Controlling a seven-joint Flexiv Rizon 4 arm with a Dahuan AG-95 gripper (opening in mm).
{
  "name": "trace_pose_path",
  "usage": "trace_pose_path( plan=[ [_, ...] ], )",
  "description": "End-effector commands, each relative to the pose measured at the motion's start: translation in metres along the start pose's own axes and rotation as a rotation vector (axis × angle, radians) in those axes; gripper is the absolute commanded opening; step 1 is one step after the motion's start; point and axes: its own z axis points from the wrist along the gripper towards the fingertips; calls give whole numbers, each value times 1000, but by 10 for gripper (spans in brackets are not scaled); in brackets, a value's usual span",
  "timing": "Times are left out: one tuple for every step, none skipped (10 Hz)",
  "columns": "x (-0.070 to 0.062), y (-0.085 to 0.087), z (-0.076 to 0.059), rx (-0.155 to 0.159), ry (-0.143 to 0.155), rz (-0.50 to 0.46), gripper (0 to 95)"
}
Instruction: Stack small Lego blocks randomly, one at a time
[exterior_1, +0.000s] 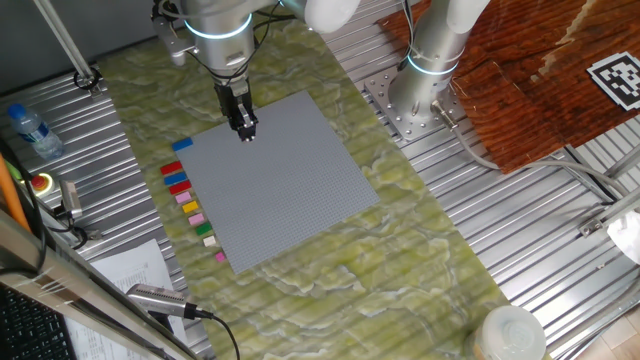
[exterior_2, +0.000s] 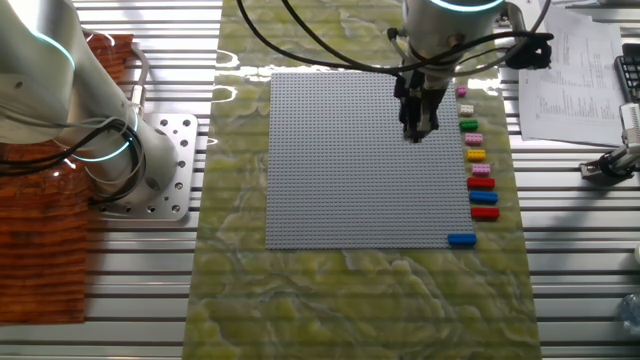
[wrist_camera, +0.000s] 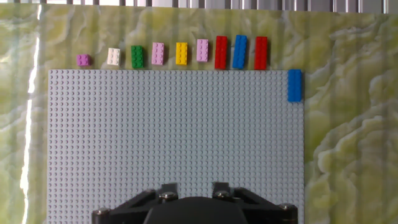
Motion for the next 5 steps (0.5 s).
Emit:
trace_pose_path(
  plan=[
    [0, -1, 2, 0, -3, -3, 0],
    [0, -1, 2, 0, -3, -3, 0],
    [0, -1, 4, 3, -4, -2, 0],
    [-2, -3, 9, 6, -5, 1, 0],
    [-5, -5, 15, 6, -10, 5, 0]
  ],
)
